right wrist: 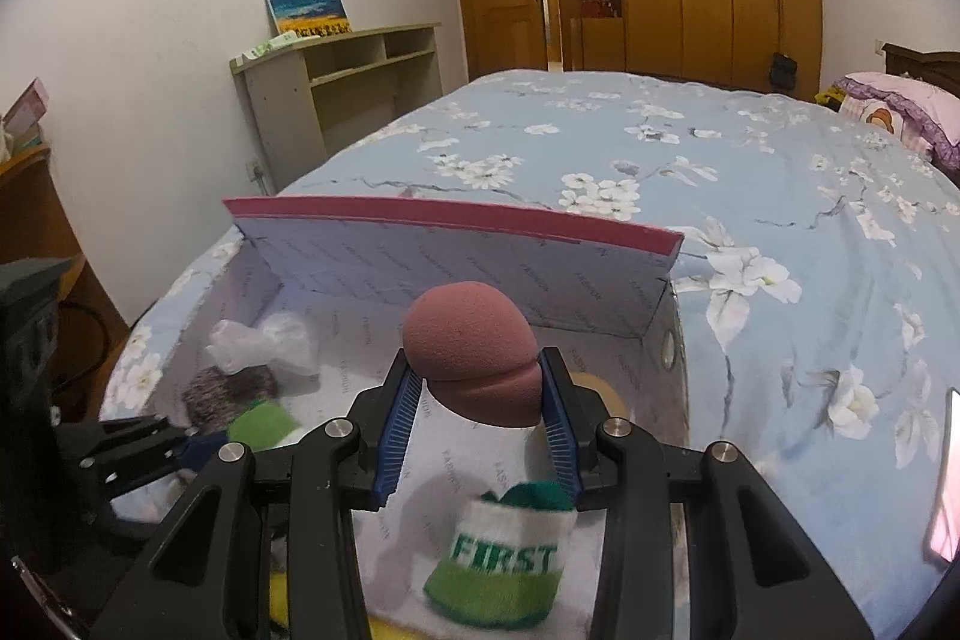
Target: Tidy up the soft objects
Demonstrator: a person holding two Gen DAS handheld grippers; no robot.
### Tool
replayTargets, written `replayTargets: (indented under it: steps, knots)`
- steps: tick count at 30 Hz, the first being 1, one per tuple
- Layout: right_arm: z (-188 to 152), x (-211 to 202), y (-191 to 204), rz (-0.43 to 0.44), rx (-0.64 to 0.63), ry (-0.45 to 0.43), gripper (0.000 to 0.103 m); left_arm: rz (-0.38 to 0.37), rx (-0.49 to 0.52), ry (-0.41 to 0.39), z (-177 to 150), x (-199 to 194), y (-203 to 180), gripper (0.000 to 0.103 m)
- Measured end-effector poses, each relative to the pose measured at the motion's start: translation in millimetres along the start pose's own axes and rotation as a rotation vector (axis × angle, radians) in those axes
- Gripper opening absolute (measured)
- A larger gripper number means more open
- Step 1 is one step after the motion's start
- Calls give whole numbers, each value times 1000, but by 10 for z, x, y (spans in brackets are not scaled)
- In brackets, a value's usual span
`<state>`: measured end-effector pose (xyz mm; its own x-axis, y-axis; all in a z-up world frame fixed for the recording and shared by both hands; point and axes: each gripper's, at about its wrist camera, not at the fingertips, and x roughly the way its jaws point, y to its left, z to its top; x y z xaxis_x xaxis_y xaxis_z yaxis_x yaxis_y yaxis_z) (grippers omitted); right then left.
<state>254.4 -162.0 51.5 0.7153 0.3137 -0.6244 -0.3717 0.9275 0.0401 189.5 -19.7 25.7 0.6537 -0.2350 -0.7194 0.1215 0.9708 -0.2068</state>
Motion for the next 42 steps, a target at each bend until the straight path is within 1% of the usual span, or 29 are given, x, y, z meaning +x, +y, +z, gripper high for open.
replayTargets:
  steps: [7,13,15,19,21,30,42]
  knots:
    - [-3,252,-65,-5,0,38,41,15,22,-1,-15,45,-64,47]
    - [-30,287,-78,-1,-10,32,41,16,29,3,-10,76,-183,53]
    - [-27,291,-82,3,-10,31,42,5,19,2,-3,66,-177,56]
    - [-35,275,-60,2,-24,24,44,0,14,-8,3,21,-174,57]
    - [-33,263,-32,1,-32,18,48,3,17,-14,6,-1,-182,57]
    - [-36,149,12,0,-45,1,49,14,15,-42,-11,-150,-145,57]
    - [-170,-322,-12,12,6,-44,49,33,-5,-69,-124,-448,-82,57]
